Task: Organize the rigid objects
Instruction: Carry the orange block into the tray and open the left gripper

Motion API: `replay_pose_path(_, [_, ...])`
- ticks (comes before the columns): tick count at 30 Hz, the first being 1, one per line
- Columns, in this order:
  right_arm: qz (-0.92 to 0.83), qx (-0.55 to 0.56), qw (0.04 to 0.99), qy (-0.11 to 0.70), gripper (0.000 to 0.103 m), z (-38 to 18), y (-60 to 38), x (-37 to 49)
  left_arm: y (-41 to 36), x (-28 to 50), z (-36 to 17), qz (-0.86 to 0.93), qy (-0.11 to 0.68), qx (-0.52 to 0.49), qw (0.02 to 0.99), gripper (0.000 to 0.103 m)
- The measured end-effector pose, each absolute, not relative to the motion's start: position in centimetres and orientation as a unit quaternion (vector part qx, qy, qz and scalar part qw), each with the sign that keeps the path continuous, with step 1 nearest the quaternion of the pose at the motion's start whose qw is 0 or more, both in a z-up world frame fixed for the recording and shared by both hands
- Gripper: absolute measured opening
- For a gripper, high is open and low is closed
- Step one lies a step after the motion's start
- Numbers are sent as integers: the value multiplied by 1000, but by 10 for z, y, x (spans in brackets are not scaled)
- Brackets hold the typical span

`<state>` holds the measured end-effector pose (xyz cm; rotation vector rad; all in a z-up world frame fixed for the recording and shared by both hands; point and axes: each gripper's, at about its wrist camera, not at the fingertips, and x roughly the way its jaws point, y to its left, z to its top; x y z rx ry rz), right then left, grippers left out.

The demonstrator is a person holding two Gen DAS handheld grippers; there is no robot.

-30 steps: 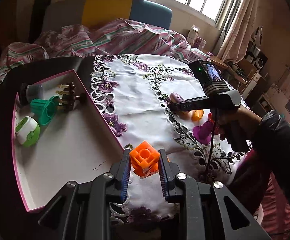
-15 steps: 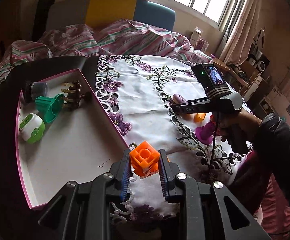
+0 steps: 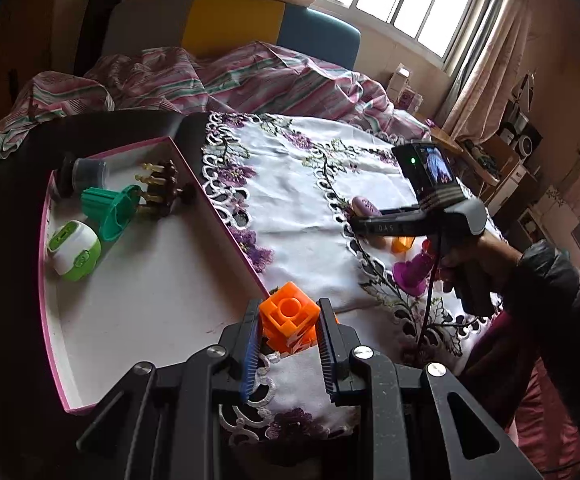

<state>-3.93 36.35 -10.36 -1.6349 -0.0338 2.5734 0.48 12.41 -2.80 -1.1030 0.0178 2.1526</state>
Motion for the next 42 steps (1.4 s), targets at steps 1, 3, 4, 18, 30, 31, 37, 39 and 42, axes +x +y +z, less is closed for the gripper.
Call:
replay_pose_path(1, [843,-536,46,-12,42,-104,364,-39,118,1,-25,835,-6,-425,351,27])
replay_pose_path(3, [843,-535,47,-14,42,-103,363,-39,104,-7,-19,839,-26,-423,341,26])
replay_pose_path(4, [843,-535,47,-15,42,-103,363,-39,97,-11,-17,845,-31,-420,330,26])
replay_pose_path(18, [843,-535,48,-26,42,-103,361,-39,31,-58,-62,860,-46,-466,203,27])
replay_pose_path(30, [843,-535,45,-30,42,-103,361,-39,43,-96,-82,873,18,-460,161,27])
replay_pose_path(31, [843,-535,45,-30,42,-103,362,-39,44,-99,-83,873,18,-460,159,26])
replay_pose_path(37, [843,-535,44,-31,42,-103,361,-40,38,-107,-88,876,17,-461,139,26])
replay_pose_path(39, [843,-536,45,-29,42,-103,361,-40,35,-107,-88,875,10,-463,140,30])
replay_pose_path(42, [842,-536,45,-27,42,-103,361,-41,32,-103,-88,875,4,-461,144,38])
